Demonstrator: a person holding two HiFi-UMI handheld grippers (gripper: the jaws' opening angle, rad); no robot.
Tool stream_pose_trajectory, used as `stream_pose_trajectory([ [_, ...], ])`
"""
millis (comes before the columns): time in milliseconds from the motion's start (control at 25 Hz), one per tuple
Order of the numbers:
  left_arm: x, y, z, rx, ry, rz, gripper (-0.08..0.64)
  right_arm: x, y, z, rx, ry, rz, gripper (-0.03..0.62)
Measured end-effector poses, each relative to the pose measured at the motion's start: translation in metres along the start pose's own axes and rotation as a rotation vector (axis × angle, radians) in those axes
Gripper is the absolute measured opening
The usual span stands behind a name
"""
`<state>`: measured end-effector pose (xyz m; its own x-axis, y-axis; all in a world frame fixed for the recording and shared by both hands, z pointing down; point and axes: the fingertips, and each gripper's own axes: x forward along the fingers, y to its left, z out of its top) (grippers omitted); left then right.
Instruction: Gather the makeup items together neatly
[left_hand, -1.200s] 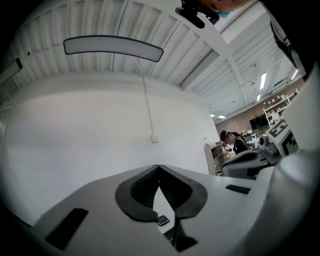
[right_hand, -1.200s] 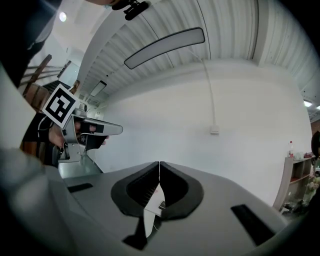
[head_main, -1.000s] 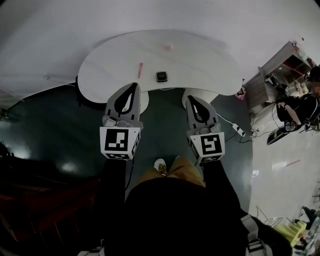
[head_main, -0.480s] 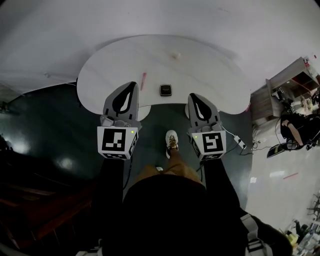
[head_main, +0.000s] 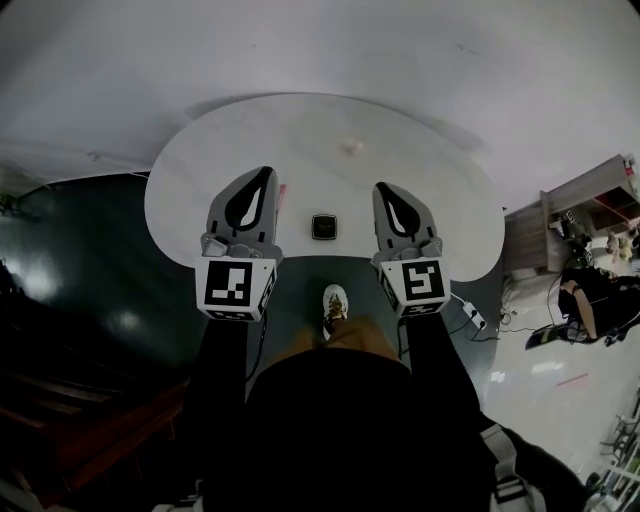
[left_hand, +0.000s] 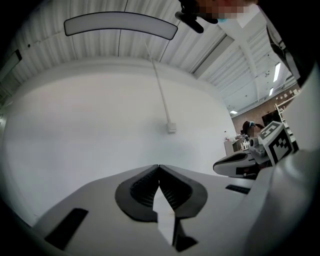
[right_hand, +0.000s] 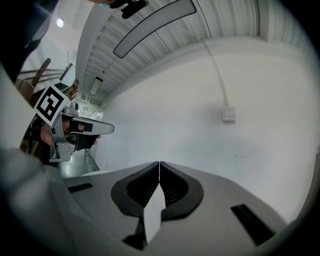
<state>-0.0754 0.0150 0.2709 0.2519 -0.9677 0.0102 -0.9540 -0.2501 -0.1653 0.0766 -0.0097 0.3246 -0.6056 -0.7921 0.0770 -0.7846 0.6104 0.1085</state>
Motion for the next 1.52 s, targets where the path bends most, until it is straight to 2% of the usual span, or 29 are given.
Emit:
stream_pose_trajectory([
  [160, 0.031, 0.008, -0.006, -0.009, 0.014, 0.009, 0.015, 0.031, -0.018, 0.0, 0.005, 0.0, 0.029, 0.028],
  [320, 0.055, 0.012, -0.014, 0.019, 0.028, 0.024, 0.017, 0.052, -0.032, -0.013, -0.044, 0.019, 0.048, 0.028],
  [560, 0.081, 0.012, -0.032, 0.009, 0.079, 0.036, 0.015, 0.079, -0.04, -0.021, -0.016, 0.035, 0.102, 0.028],
  [920, 0.096, 0.011, -0.038, 0.011, 0.089, 0.047, 0.015, 0.097, -0.051, -0.029, 0.004, 0.025, 0.128, 0.028],
  [1320, 0.097, 0.013, -0.04, 0.02, 0.091, 0.042, 0.016, 0.104, -0.052, -0.027, -0.012, 0.017, 0.117, 0.028],
  [1520, 0.096, 0.013, -0.045, 0.048, 0.103, 0.04, 0.015, 0.107, -0.049, -0.032, -0.017, 0.029, 0.127, 0.028],
])
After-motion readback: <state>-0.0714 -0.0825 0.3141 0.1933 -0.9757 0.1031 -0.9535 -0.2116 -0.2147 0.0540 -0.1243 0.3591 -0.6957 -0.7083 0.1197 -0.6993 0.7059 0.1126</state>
